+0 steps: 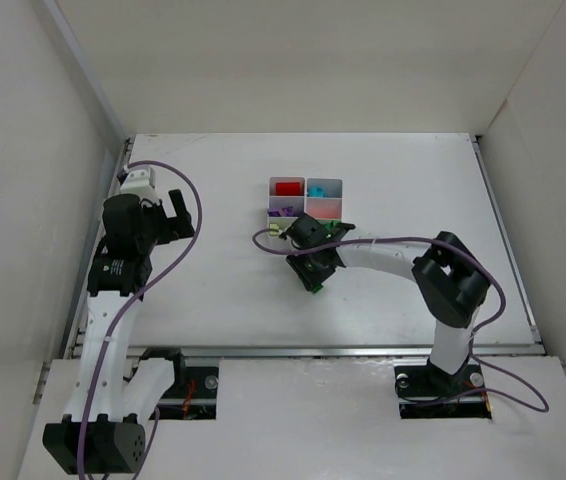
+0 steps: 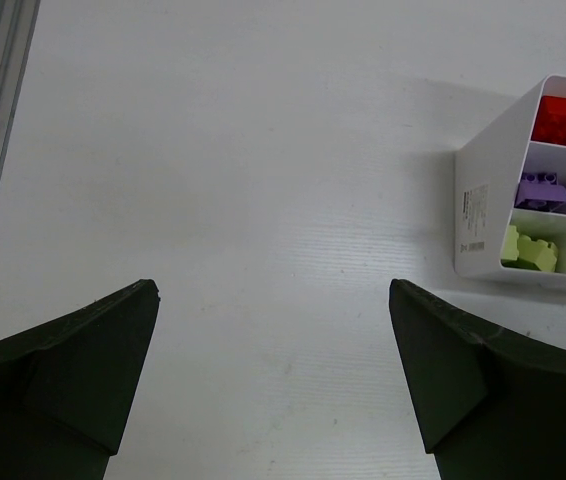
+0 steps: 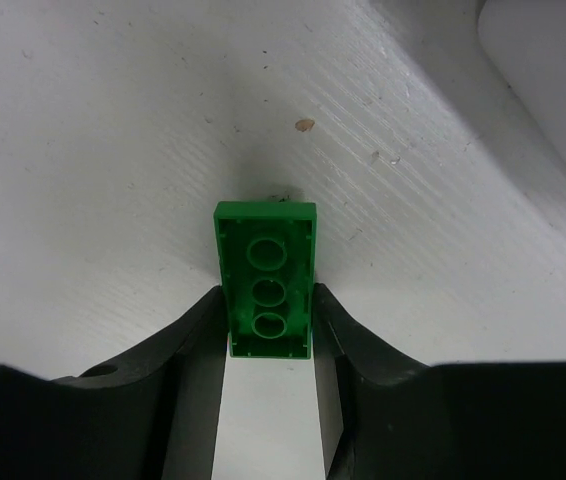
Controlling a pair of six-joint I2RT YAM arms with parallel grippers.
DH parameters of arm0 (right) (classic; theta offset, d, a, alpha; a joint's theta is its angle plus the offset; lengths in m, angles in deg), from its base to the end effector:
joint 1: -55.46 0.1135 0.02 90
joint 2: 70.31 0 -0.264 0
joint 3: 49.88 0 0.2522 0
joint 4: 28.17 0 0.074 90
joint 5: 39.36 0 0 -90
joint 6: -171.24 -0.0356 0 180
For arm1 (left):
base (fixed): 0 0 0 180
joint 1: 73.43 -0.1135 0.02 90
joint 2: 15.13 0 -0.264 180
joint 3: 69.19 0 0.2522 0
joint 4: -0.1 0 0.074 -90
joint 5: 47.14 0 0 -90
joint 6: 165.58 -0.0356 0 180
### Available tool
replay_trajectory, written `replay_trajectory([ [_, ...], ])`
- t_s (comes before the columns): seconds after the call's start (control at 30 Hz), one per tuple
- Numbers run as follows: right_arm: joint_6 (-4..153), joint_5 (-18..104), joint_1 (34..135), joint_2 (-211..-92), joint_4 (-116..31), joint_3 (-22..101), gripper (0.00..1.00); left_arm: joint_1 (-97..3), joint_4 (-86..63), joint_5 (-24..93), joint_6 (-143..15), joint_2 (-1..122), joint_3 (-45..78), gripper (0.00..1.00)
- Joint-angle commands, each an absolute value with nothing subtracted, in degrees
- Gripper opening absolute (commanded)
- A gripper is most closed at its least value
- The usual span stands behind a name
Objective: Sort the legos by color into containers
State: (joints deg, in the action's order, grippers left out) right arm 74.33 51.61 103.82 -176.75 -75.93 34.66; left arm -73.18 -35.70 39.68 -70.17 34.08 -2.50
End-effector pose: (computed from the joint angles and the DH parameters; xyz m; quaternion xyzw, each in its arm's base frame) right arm 0.2442 0.2737 0.1699 -0.3469 0.9211 0.0745 0.1603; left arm 0.1921 -0.0028 0.3547 -0.0202 0.8103 -0.0514 0.5835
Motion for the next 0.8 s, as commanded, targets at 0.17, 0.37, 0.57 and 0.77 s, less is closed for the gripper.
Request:
replay_trajectory([
  [0.17,81.1,61.7,103.9,-167.4,-80.6,40.6,0.0,-73.3,-33.3,39.3,-70.0,32.9,-3.5,1.0],
  [0.37,96.2,77.9,103.9,-165.7,-79.6,42.1,0.0,-73.3,-32.8,39.3,-70.0,32.9,-4.0,1.0],
  [0.57,107.6,81.1,103.9,-169.6,-74.1,43.3,0.0,-73.3,-32.8,39.3,-70.0,32.9,-4.0,1.0],
  [0.77,110.9,83.8,103.9,-172.5,-69.7,43.9,0.0,-73.3,-32.8,39.3,-70.0,32.3,-4.0,1.0],
])
